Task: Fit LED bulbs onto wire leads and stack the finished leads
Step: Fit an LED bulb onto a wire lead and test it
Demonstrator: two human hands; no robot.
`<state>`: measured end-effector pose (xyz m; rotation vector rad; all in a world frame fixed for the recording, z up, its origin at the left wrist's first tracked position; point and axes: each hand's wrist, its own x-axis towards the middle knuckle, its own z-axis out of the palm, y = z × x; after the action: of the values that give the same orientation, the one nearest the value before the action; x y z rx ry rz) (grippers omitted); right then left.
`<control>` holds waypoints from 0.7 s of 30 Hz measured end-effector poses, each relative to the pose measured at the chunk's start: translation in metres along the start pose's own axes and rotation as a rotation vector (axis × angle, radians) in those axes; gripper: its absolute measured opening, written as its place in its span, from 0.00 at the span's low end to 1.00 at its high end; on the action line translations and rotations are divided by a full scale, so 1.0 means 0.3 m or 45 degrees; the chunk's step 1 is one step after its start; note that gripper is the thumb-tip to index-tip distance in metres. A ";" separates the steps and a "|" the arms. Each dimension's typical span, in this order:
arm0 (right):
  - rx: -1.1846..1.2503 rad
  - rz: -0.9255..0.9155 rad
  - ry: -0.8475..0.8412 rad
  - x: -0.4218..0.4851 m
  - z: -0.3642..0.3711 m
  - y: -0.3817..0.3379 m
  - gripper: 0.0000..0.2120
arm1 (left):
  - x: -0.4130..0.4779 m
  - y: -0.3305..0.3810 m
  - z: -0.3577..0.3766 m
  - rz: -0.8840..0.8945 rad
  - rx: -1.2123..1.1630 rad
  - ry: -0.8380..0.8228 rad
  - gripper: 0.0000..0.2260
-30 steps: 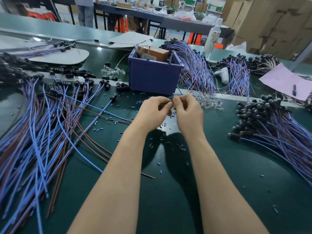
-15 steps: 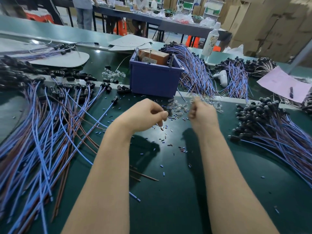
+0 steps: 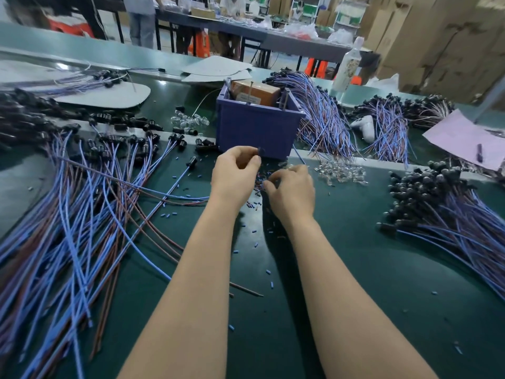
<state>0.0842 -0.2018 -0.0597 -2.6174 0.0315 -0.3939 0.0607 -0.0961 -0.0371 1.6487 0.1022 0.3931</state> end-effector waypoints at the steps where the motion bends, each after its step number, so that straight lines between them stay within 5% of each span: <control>1: -0.033 -0.019 0.000 -0.003 0.007 -0.004 0.12 | -0.003 -0.002 0.001 0.015 0.090 -0.006 0.05; 5: -0.025 -0.029 0.034 -0.001 0.002 -0.007 0.11 | -0.011 -0.007 -0.001 0.150 0.409 -0.017 0.06; 9: 0.784 0.057 0.116 -0.006 -0.073 0.023 0.02 | -0.012 -0.014 0.006 0.249 0.431 -0.061 0.07; 12: 1.098 -0.009 0.101 -0.028 -0.121 0.057 0.07 | -0.013 -0.022 0.015 0.260 0.392 -0.103 0.07; 21: 1.031 -0.209 0.108 -0.055 -0.133 0.048 0.08 | -0.022 -0.034 0.025 0.223 0.325 -0.225 0.11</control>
<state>0.0578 -0.2315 -0.0375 -1.8071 -0.2619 -0.4550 0.0586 -0.1038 -0.0487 1.9447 -0.1299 0.3763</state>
